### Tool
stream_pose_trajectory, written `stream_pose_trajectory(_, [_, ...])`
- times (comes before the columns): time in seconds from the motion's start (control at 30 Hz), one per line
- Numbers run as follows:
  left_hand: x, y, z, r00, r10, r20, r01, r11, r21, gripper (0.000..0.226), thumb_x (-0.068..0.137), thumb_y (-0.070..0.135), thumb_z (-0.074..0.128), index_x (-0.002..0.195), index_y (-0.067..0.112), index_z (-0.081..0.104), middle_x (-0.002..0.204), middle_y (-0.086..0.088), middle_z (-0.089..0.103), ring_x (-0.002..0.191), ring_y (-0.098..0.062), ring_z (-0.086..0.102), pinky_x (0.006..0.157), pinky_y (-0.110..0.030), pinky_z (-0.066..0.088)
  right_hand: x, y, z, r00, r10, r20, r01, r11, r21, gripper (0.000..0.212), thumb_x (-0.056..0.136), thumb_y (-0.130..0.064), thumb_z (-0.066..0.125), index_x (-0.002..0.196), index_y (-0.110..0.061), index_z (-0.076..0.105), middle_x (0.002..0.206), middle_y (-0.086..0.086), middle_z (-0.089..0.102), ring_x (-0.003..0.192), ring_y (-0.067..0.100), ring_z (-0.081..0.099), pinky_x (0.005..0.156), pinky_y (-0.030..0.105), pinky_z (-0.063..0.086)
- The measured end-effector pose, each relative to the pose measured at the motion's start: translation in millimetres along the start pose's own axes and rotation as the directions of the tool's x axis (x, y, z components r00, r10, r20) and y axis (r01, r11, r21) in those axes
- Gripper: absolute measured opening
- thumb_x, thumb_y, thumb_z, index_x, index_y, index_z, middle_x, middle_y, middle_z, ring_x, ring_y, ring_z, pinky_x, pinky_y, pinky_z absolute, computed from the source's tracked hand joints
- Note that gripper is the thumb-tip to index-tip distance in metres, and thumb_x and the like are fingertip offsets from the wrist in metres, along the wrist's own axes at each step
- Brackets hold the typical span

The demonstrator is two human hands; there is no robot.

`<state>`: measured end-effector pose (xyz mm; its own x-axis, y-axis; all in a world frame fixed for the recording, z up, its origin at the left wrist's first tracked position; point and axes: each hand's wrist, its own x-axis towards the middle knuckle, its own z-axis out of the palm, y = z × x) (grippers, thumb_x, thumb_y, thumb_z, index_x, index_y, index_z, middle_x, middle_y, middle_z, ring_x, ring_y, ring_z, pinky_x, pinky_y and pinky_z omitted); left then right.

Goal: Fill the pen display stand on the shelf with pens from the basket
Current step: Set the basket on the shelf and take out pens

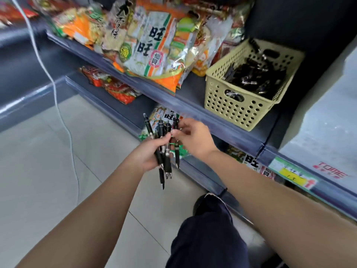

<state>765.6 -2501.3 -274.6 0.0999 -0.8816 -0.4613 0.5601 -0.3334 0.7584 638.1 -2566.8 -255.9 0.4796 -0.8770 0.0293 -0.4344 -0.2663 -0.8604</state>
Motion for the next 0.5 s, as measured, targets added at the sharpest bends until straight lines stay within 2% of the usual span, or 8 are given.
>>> stream_pose_trajectory(0.1, [-17.1,19.7,36.4,0.995,0.092,0.032,-0.093,0.995,0.020,0.008,0.092,0.007,0.056,0.090,0.007,0.064,0.069,-0.006,0.069,0.057,-0.017,0.066,0.047,-0.024,0.050,-3.8,-22.6,-30.0,0.993,-0.034,-0.109,0.037,0.999,0.029,0.013,0.087,-0.026,0.069,0.087,-0.015,0.063,0.076,-0.003,0.061,0.066,0.011,0.055,0.071,0.031,0.049])
stream_pose_trajectory(0.17, [-26.7,33.8,61.0,0.990,0.127,0.056,-0.130,0.990,0.058,0.004,0.087,0.008,0.060,0.089,0.008,0.064,0.069,-0.006,0.068,0.056,-0.016,0.065,0.048,-0.025,0.049,-5.8,-35.5,-51.9,0.987,-0.034,-0.160,0.050,0.995,0.091,0.012,0.086,-0.027,0.070,0.086,-0.016,0.064,0.073,-0.005,0.060,0.066,0.014,0.056,0.072,0.038,0.054])
stream_pose_trajectory(0.23, [-33.8,47.8,85.6,0.983,0.162,0.088,-0.169,0.983,0.076,0.014,0.078,0.010,0.065,0.092,0.008,0.064,0.073,-0.008,0.067,0.061,-0.019,0.064,0.053,-0.029,0.052,-7.3,-47.7,-75.0,0.976,-0.044,-0.212,0.078,0.985,0.153,0.015,0.085,-0.029,0.070,0.084,-0.015,0.065,0.070,-0.006,0.059,0.070,0.017,0.059,0.074,0.047,0.056])
stream_pose_trajectory(0.3, [-40.0,60.7,112.8,0.974,0.192,0.122,-0.203,0.976,0.081,0.024,0.072,0.012,0.067,0.096,0.007,0.065,0.079,-0.010,0.068,0.069,-0.023,0.067,0.064,-0.036,0.055,-8.4,-58.7,-98.3,0.965,-0.068,-0.253,0.117,0.976,0.186,0.020,0.086,-0.031,0.069,0.084,-0.011,0.068,0.068,-0.007,0.057,0.072,0.017,0.060,0.075,0.049,0.056])
stream_pose_trajectory(0.4, [-46.8,75.8,154.1,0.960,0.238,0.148,-0.253,0.964,0.086,0.018,0.079,0.010,0.065,0.095,0.008,0.061,0.081,-0.010,0.071,0.072,-0.022,0.071,0.071,-0.040,0.054,-11.6,-73.4,-133.8,0.945,-0.088,-0.315,0.165,0.960,0.228,0.023,0.087,-0.029,0.069,0.070,-0.014,0.063,0.064,-0.004,0.054,0.068,0.017,0.055,0.076,0.050,0.056])
stream_pose_trajectory(0.5, [-48.5,86.5,195.7,0.958,0.246,0.145,-0.265,0.955,0.131,0.014,0.088,0.005,0.060,0.095,0.009,0.049,0.083,-0.011,0.071,0.072,-0.021,0.070,0.072,-0.042,0.053,-11.7,-76.0,-171.2,0.924,-0.090,-0.371,0.191,0.951,0.245,0.028,0.087,-0.028,0.068,0.067,-0.011,0.061,0.063,0.001,0.054,0.064,0.019,0.053,0.073,0.054,0.055])
